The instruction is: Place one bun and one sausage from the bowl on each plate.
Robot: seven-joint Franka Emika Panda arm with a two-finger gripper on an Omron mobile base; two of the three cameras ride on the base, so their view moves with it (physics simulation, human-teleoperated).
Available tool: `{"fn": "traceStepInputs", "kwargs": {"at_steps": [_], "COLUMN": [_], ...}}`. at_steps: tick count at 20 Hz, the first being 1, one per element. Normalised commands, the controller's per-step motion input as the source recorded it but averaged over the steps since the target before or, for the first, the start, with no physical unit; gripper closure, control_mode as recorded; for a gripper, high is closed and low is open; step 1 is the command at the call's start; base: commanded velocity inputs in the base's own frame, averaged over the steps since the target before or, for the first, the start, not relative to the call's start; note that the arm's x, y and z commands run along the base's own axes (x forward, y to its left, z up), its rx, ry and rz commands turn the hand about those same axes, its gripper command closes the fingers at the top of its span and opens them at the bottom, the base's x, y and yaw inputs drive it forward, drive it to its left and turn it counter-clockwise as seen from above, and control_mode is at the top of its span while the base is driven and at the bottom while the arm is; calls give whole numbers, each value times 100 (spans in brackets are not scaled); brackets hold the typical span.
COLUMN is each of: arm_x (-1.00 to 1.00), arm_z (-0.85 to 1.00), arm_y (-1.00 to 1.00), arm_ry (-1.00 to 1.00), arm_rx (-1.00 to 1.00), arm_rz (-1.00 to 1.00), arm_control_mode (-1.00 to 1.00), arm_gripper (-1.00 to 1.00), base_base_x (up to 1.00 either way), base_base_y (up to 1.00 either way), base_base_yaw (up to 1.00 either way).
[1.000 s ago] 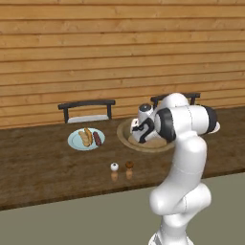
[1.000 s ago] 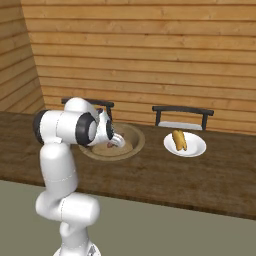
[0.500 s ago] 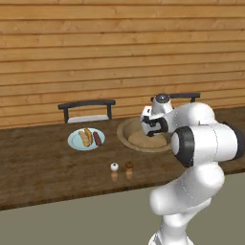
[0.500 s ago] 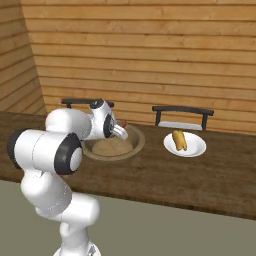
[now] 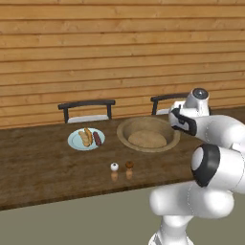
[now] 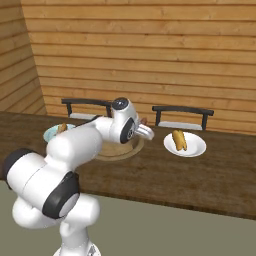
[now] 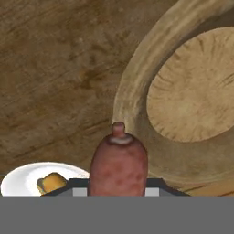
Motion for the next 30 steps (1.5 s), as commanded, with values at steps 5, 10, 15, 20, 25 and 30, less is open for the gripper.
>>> {"fn": "traceStepInputs", "kwargs": {"at_steps": [5,10,15,20,25,30], "arm_x": [-12,-9,5,51,52,9], "arm_z": [0,-2,-17,-3,-2,-27], "arm_y": [-84,-73,-99,-64,-49,-81], "arm_ry": [17,16,-15,12,17,0], "arm_rx": [-36,-24,24,0,2,13], "arm_rz": [17,20,11,19,3,-16], "arm_control_mode": [-100,-100,-100,-100,-100,-100], "arm_gripper": [100,100,100,100,100,100], "base_base_x": [0,0,0,0,0,0], "base_base_y": [0,0,0,0,0,0], "base_base_yaw": [0,0,0,0,0,0]}}
